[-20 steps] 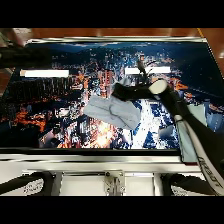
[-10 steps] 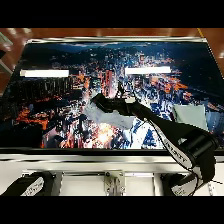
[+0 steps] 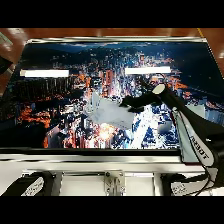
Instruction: Fold the shirts.
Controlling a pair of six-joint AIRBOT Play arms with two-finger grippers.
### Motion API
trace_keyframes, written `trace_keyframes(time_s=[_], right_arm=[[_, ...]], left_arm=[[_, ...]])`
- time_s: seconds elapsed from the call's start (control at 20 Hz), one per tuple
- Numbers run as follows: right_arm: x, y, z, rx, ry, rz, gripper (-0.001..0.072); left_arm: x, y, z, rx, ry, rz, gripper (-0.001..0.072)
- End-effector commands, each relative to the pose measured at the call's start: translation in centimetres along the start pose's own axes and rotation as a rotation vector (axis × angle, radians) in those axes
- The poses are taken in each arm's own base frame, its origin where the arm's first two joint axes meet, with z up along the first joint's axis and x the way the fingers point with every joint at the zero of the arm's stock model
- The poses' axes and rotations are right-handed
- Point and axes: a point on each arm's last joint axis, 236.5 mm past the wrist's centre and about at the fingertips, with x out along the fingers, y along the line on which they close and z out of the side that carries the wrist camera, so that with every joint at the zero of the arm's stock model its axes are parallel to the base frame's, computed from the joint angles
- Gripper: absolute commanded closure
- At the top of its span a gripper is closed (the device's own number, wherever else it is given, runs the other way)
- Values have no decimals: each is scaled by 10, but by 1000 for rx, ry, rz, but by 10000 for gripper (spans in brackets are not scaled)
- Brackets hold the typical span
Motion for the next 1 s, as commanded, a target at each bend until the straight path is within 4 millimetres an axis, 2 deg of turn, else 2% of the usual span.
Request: trace_keyframes(time_s=[0.0, 0.1, 0.3, 0.4, 0.45, 0.5, 0.55, 0.65, 0.75, 0.8, 0.9, 0.95], right_arm=[[-27, -83, -29, 106, 113, -175, 14], [-6, -66, -28, 140, 60, -49, 14], [27, -46, -32, 174, 48, 58, 15], [38, -30, -25, 174, 22, 121, 39], [40, -22, -17, 176, -12, 149, 231], [38, -12, -7, 171, -49, 190, 546], [31, -1, 5, 162, -88, 242, 651], [-6, 24, 29, 55, -136, 346, 652], [-73, 41, 51, -28, -182, 402, 652], [-110, 42, 61, -33, -213, 402, 652], [-187, 26, 72, -18, -299, 301, 652], [-224, 4, 74, 4, -346, 193, 652]], left_arm=[[1, 1, -2, 3, 5, 2, 666], [1, 1, -2, 0, 6, 2, 666], [1, 1, -2, -17, 6, 1, 666], [1, 1, -2, -20, 6, 1, 666], [1, 1, -2, -20, 6, 1, 666], [1, 1, -2, -21, 6, 1, 666], [1, 1, -2, -21, 6, 1, 667], [1, 1, -2, -21, 6, 1, 666], [1, 1, -2, -20, 6, 1, 666], [1, 1, -2, -20, 6, 1, 666], [1, 1, -2, -20, 6, 1, 666], [1, 1, -2, -20, 6, 1, 666]])
